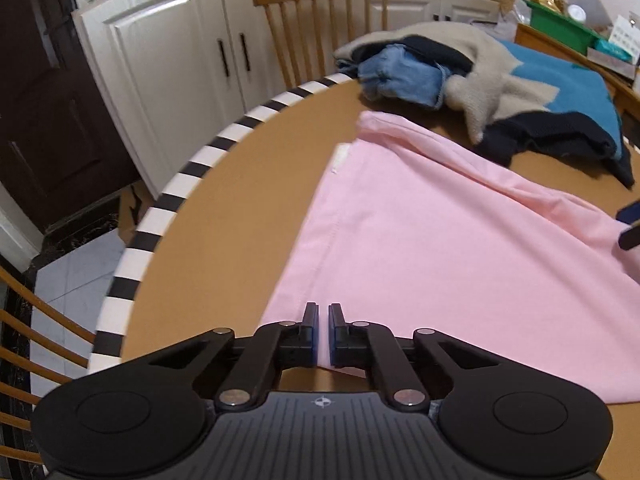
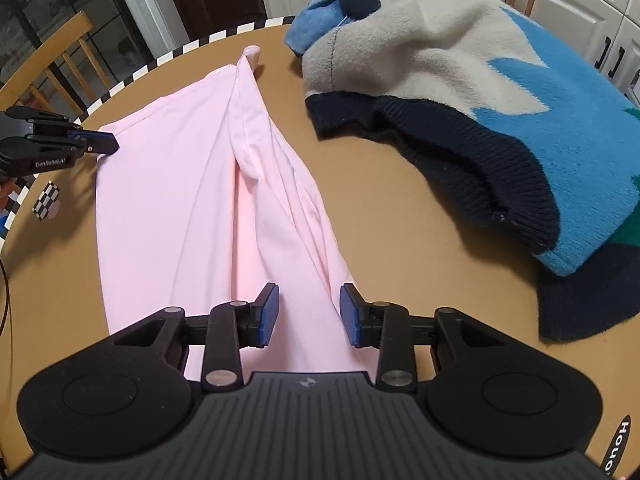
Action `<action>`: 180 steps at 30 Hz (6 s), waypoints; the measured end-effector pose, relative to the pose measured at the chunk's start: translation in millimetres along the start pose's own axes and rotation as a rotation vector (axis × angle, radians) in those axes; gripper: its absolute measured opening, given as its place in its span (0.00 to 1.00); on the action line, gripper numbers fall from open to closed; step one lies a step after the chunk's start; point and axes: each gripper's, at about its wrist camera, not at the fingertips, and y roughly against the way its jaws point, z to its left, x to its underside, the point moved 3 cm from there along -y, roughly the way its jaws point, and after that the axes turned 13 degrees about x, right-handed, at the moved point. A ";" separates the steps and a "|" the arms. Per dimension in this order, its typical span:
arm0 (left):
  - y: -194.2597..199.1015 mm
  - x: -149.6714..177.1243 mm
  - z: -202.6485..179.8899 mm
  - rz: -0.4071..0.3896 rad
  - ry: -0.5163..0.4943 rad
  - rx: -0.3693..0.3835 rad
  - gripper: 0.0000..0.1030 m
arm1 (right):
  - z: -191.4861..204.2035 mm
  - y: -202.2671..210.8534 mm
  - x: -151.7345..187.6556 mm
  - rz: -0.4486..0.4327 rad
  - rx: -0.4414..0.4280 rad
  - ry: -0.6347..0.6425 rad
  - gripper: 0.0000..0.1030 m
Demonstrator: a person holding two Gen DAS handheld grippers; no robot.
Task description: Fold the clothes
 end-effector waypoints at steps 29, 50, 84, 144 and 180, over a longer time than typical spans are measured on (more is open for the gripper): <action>24.6 19.5 31.4 0.008 0.026 0.019 0.03 | -14.9 -6.0 -1.5 0.022 0.013 -0.094 0.35; 27.6 21.7 36.4 0.022 0.073 0.010 0.05 | -17.7 24.9 -14.7 -0.062 -0.009 -0.056 0.05; -57.5 -116.6 45.4 -0.013 0.484 0.413 0.05 | -44.7 82.3 57.7 -0.313 0.241 -0.182 0.95; -12.3 -14.9 7.2 -0.026 0.299 0.265 0.25 | -40.6 19.7 87.2 -0.080 0.049 -0.292 0.21; 13.8 65.3 -224.2 0.037 -0.036 0.503 0.33 | -90.3 100.1 238.2 -0.030 0.312 -0.645 0.00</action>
